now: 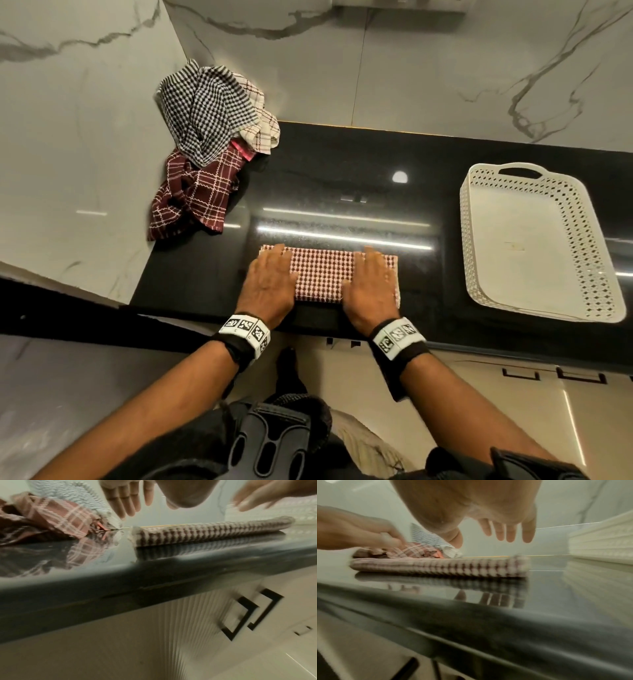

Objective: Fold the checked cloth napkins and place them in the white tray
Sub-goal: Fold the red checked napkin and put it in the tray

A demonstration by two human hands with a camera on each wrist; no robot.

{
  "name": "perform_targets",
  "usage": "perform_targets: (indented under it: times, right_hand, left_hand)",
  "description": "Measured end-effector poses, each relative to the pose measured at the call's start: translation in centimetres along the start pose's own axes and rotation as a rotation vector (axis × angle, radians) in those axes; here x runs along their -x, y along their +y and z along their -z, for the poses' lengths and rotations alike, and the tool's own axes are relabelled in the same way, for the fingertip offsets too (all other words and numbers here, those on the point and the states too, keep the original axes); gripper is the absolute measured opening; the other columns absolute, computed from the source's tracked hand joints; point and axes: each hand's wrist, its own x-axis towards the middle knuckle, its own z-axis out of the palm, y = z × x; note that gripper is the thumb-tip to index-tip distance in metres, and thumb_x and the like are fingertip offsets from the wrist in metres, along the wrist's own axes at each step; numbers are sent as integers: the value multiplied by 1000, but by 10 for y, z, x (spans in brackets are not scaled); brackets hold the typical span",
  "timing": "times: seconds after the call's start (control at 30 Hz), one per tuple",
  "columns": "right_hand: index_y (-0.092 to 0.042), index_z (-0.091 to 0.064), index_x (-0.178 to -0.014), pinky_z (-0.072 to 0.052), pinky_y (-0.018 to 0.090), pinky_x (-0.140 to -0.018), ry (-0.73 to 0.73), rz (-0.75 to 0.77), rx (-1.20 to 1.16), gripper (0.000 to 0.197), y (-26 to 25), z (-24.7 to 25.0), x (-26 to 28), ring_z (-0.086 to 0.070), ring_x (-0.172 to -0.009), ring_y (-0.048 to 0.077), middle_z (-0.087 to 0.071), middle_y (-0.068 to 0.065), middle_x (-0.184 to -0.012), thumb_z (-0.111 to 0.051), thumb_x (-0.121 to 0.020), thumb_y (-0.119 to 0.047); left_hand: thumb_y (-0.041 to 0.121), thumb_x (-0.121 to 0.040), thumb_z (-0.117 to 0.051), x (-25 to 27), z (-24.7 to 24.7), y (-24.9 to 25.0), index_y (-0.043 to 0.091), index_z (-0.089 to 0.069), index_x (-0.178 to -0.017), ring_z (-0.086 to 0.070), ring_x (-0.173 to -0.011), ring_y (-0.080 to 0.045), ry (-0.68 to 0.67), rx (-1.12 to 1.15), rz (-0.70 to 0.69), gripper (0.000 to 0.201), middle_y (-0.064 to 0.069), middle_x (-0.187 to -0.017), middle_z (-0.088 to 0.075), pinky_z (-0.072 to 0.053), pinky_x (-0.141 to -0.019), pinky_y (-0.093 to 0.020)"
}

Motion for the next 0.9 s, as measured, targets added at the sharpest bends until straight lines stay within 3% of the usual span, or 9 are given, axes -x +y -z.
perform_targets:
  times: [0.1,0.17,0.33,0.57,0.63,0.7,0.8,0.83,0.9]
  right_hand:
    - [-13,-6,-158,3,58,-121,-191,164,17,64,-26,-22,-12,9,-153,28,7,8,-167,-29,-103,-35]
    - [-14,2,-159,9,55,-120,-260,166,35,66,-26,-30,-18,15,-152,25,14,6,-166,-23,-104,-41]
    - [-20,11,-158,20,50,-118,-262,138,115,76,26,-27,-14,25,-149,18,24,-1,-162,-18,-100,-61]
    - [-17,12,-157,17,58,-117,-240,56,151,77,72,-7,-1,24,-149,21,21,3,-164,-23,-100,-52]
    - [-14,7,-158,16,59,-117,-219,58,154,78,66,-3,-5,20,-151,23,15,6,-166,-25,-98,-51]
    - [-14,-2,-159,15,59,-117,-163,77,104,78,62,1,-9,14,-152,24,4,8,-167,-31,-97,-52]
    - [-27,-6,-158,13,60,-117,-159,96,48,75,66,2,-12,10,-153,23,0,5,-167,-35,-97,-58]
    - [-29,-8,-158,12,61,-118,-180,92,66,73,69,2,-10,10,-153,23,1,3,-167,-34,-97,-59]
    - [-29,-19,-155,3,62,-118,-166,62,101,68,73,4,-3,-2,-153,26,-9,5,-165,-34,-97,-59]
  left_hand:
    - [37,-100,-21,-13,-14,20,13,-23,-156,-12,-153,-26,-222,-87,-241,60,-8,-165,-16,-12,-124,-46]
    - [39,-98,-9,-18,-20,24,14,-13,-158,-1,-154,-21,-324,-135,-237,65,-6,-166,-4,-2,-125,-40]
    - [47,-95,-14,2,-23,-16,13,-9,-158,-1,-154,-20,-269,-128,-90,72,-5,-165,1,-4,-125,-44]
    - [44,-92,-15,16,-15,-46,15,1,-159,10,-153,-21,-310,-140,13,75,-1,-165,15,7,-123,-44]
    - [38,-91,-26,14,-6,-30,12,-4,-159,11,-153,-27,-311,-120,49,75,-5,-167,9,6,-123,-49]
    - [32,-89,-39,12,1,-10,11,-19,-156,-4,-152,-34,-256,-73,6,73,-12,-166,-9,-2,-123,-52]
    - [33,-89,-46,15,-6,24,18,-44,-145,-44,-136,-32,-209,-16,-348,58,-11,-150,-44,-33,-115,-48]
    - [36,-90,-45,16,-11,33,20,-48,-141,-51,-129,-28,-236,-16,-461,54,-7,-144,-51,-40,-110,-45]
    - [42,-92,-40,12,-13,44,24,-52,-138,-55,-122,-23,-293,-50,-525,51,-1,-139,-55,-43,-104,-42]
